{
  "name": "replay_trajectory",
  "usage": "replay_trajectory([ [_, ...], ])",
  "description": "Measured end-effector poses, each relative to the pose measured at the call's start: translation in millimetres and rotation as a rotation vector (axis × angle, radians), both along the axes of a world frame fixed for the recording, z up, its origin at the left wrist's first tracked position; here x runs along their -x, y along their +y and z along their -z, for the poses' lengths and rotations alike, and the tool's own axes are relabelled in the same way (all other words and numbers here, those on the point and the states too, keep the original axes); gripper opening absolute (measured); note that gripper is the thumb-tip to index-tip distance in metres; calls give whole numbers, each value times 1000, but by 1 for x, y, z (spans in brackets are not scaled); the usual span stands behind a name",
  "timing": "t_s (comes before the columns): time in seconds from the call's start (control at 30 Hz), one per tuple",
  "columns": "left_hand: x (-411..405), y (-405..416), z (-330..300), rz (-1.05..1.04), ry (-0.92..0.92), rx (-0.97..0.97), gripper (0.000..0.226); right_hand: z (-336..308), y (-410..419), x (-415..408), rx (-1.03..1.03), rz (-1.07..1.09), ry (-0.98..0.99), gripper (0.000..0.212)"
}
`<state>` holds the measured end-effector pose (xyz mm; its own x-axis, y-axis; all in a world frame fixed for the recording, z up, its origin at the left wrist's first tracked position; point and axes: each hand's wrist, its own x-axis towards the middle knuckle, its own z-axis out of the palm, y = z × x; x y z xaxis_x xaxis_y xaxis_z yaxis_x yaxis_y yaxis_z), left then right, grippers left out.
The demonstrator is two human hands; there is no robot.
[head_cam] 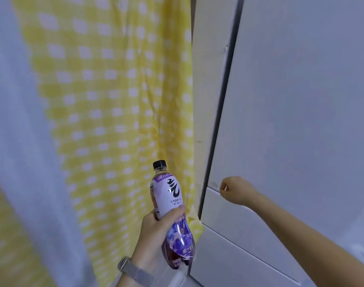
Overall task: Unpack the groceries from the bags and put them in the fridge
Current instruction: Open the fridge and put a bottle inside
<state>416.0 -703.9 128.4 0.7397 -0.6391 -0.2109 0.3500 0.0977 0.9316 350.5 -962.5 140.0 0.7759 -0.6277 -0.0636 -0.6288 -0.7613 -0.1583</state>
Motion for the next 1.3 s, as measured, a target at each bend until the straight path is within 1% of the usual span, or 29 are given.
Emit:
replay_trajectory([
  [0.07,-22,-23,-2,41,-8,1,29,-22,-25,-20,61,36,-6,21],
  [0.13,-46,-46,-8,74,-17,15,35,-47,-48,-43,154,58,-26,25],
  [0.17,-58,-58,-12,85,-18,26,35,-59,-59,-55,220,56,-32,29],
  [0.23,-80,-81,-20,101,-28,46,33,-82,-80,-81,440,47,-1,36],
  [0.33,-109,-115,-33,120,-19,94,38,-113,-112,-115,831,42,129,51],
  [0.43,-135,-145,-38,124,0,124,52,-138,-137,-137,1068,53,320,63],
  [0.5,-147,-161,-38,146,11,130,58,-147,-144,-148,1194,57,493,62],
  [0.53,-152,-167,-38,152,18,136,56,-152,-146,-155,1219,53,556,58],
  [0.6,-159,-177,-35,140,37,149,47,-158,-149,-170,1241,31,610,43],
  [0.67,-163,-186,-31,117,50,152,39,-160,-153,-178,1211,23,591,30],
  [0.7,-165,-190,-29,110,54,152,37,-161,-155,-179,1182,21,557,27],
  [0.77,-165,-194,-26,107,61,148,39,-162,-159,-179,1133,9,509,27],
  [0.9,-158,-197,-20,133,69,139,54,-161,-160,-176,1118,-22,474,31],
  [1.0,-147,-192,-16,130,61,128,55,-160,-154,-177,1095,4,461,33],
  [1.13,-139,-180,-14,147,-1,112,48,-159,-147,-174,1119,0,434,30],
  [1.27,-129,-166,-12,149,-26,103,60,-158,-129,-161,1134,-67,427,31],
  [1.3,-124,-161,-13,148,-20,106,59,-158,-122,-158,1133,-96,409,30],
])
